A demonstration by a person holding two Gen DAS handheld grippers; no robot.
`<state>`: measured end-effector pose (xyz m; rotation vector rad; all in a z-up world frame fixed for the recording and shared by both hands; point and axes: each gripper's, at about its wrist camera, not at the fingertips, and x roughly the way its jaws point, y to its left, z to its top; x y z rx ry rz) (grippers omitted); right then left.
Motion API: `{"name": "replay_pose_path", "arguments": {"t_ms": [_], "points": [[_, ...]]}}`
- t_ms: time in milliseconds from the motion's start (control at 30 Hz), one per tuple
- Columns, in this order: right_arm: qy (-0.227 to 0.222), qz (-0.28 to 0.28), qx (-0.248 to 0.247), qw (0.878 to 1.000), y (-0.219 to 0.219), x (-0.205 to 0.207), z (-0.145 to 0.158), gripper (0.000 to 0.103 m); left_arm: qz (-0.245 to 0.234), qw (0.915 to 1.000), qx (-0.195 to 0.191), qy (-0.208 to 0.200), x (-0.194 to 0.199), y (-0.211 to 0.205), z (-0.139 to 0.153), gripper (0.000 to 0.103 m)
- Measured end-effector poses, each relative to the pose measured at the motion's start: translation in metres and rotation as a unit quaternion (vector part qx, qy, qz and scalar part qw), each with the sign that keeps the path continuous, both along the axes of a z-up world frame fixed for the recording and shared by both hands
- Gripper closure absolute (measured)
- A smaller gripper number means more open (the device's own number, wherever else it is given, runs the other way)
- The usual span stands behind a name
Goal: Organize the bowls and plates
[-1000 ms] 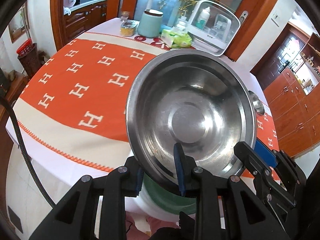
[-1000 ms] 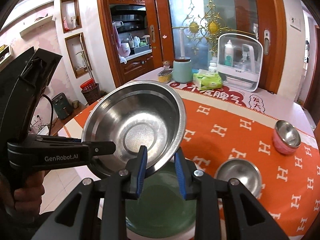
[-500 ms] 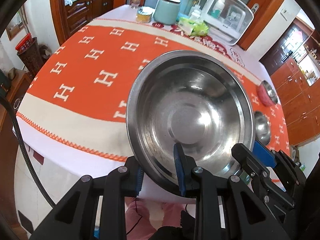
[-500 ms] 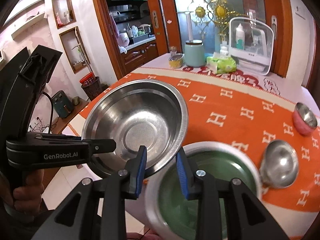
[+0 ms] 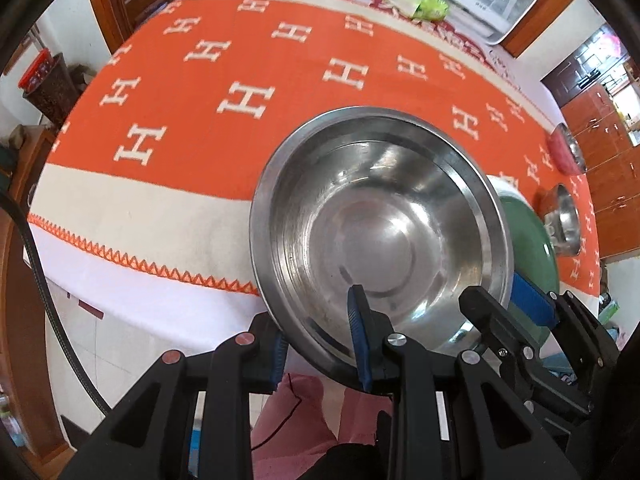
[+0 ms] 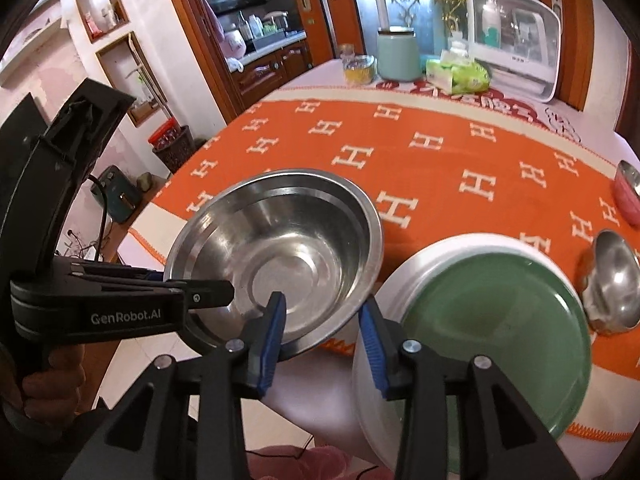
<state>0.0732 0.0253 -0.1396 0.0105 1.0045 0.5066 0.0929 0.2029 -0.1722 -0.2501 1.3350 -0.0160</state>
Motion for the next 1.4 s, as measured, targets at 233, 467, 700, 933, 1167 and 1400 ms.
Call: {"name": "replay_pose_path", "arguments": {"t_ms": [233, 467, 700, 933, 1167, 1400], "points": [[0.027, 0.002, -0.018, 0.999, 0.012, 0.005, -0.013, 0.062, -0.002, 0.9995, -0.002, 0.031, 0.01, 0.008, -0.018, 0.078], [0.034, 0.016, -0.048, 0.998, 0.022, 0.005, -0.019, 0.056, 0.009, 0.9994, 0.003, 0.034, 0.016, 0.017, -0.025, 0.078], [0.034, 0.018, -0.053, 0.998, 0.023, 0.003, -0.018, 0.055, 0.017, 0.9994, 0.007, 0.028, 0.015, 0.02, -0.024, 0.074], [0.013, 0.018, -0.065, 0.998, 0.019, -0.004, -0.008, 0.055, 0.028, 0.9996, 0.007, -0.005, 0.009, 0.023, -0.011, 0.071], [-0.025, 0.007, -0.064, 0.998, 0.006, -0.015, 0.004, 0.055, 0.043, 0.9976, 0.015, -0.051, -0.001, 0.025, 0.008, 0.07], [-0.078, -0.016, -0.049, 0.996, -0.019, -0.027, 0.025, 0.055, 0.044, 0.9918, 0.008, -0.12, -0.013, 0.013, 0.037, 0.068]]}}
